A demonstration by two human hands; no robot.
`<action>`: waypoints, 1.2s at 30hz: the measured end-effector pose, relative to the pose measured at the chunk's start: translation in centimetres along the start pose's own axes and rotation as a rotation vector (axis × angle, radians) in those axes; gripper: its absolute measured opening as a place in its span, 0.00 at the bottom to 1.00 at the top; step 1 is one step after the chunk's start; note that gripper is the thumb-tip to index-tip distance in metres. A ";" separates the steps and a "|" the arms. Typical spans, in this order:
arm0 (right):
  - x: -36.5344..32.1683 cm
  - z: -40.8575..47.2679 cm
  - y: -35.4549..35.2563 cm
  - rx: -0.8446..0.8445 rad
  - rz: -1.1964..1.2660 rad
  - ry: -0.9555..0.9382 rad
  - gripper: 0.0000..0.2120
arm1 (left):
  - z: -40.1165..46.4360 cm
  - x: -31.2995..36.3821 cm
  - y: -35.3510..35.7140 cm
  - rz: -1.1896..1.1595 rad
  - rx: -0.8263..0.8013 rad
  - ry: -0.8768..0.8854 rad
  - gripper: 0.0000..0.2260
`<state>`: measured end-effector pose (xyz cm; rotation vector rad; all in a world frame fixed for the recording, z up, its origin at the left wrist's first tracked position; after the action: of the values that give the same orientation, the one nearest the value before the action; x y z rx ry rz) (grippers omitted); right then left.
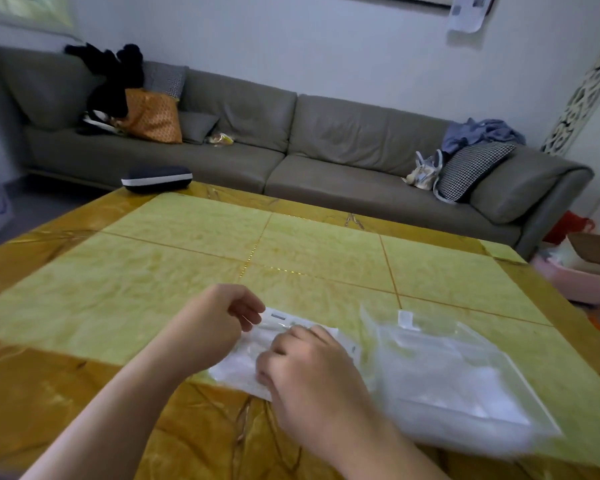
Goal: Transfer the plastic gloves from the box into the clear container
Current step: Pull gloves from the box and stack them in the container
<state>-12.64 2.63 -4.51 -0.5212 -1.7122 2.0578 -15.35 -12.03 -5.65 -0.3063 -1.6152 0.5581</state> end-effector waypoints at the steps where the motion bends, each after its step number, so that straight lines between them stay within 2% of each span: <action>1: 0.9 0.0 -0.6 0.098 0.093 0.059 0.06 | 0.1 -0.3 -0.5 -0.028 0.023 -0.019 0.26; 4: 4.5 -0.7 -3.0 0.294 0.514 0.290 0.11 | 0.4 -2.0 -0.4 -0.063 -0.034 -0.106 0.20; 7: 6.9 -1.2 -5.6 0.412 0.837 0.432 0.13 | 0.3 -2.4 0.7 0.097 -0.143 -0.069 0.06; 10: 8.8 -1.9 -7.6 0.577 1.048 0.445 0.14 | -0.2 -2.2 1.7 0.216 -0.165 -0.048 0.14; 12: 9.6 -2.4 -8.3 0.658 1.126 0.435 0.14 | -0.4 -1.2 1.9 0.286 -0.112 -0.027 0.16; 17: 7.9 -2.8 -8.9 0.626 1.105 0.370 0.13 | -0.8 0.6 3.4 0.471 -0.109 -0.037 0.14; 19: 7.1 -2.8 -10.6 0.661 1.099 0.316 0.13 | -1.0 1.1 3.6 0.486 -0.101 -0.042 0.13; 22: 8.1 -2.9 -13.0 0.756 1.200 0.350 0.13 | -1.1 0.5 3.4 0.364 -0.093 -0.061 0.10; 24: 9.2 -3.0 -13.6 0.761 1.307 0.413 0.12 | -1.3 1.2 2.7 0.159 -0.048 -0.049 0.09; 25: 9.6 -3.2 -13.6 0.752 1.371 0.447 0.11 | -1.8 2.2 1.9 -0.006 0.011 -0.035 0.09; 26: 10.1 -3.6 -13.4 0.745 1.439 0.477 0.11 | -2.4 3.4 1.3 -0.261 0.057 -0.030 0.08; 27: 10.4 -3.9 -13.1 0.737 1.509 0.503 0.10 | -2.8 4.3 1.4 -0.593 0.036 -0.032 0.05; 29: 11.2 -4.7 -12.5 0.740 1.604 0.546 0.09 | -4.0 7.3 2.5 -1.157 -0.164 -0.034 0.18; 30: 11.7 -5.1 -12.1 0.752 1.637 0.563 0.08 | -4.7 8.8 3.1 -1.246 -0.266 -0.026 0.25; 31: 12.0 -5.3 -11.5 0.758 1.676 0.579 0.08 | -5.0 9.4 3.7 -1.185 -0.328 -0.007 0.29; 32: 12.5 -5.8 -11.0 0.766 1.715 0.597 0.08 | -5.1 10.2 4.5 -1.050 -0.352 0.016 0.28; 34: 13.0 -6.5 -10.0 0.731 1.731 0.639 0.09 | -4.6 10.2 4.8 -0.749 -0.233 0.039 0.19; 36: 14.0 -7.8 -9.5 0.675 1.685 0.686 0.11 | -4.0 10.6 4.5 -0.564 -0.119 0.055 0.12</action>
<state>-19.70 18.08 3.13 -2.5001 0.2093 2.4451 -13.30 -2.13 1.14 0.0531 -1.5927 0.0232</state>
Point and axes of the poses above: each hand's wrist, its own z-axis towards the middle knuckle, its own y-axis out of the palm, x = y × z, the point moved 8 cm from there along z, towards the middle knuckle, and after that the axes turned 7 degrees about -x, right-handed, at the moved point
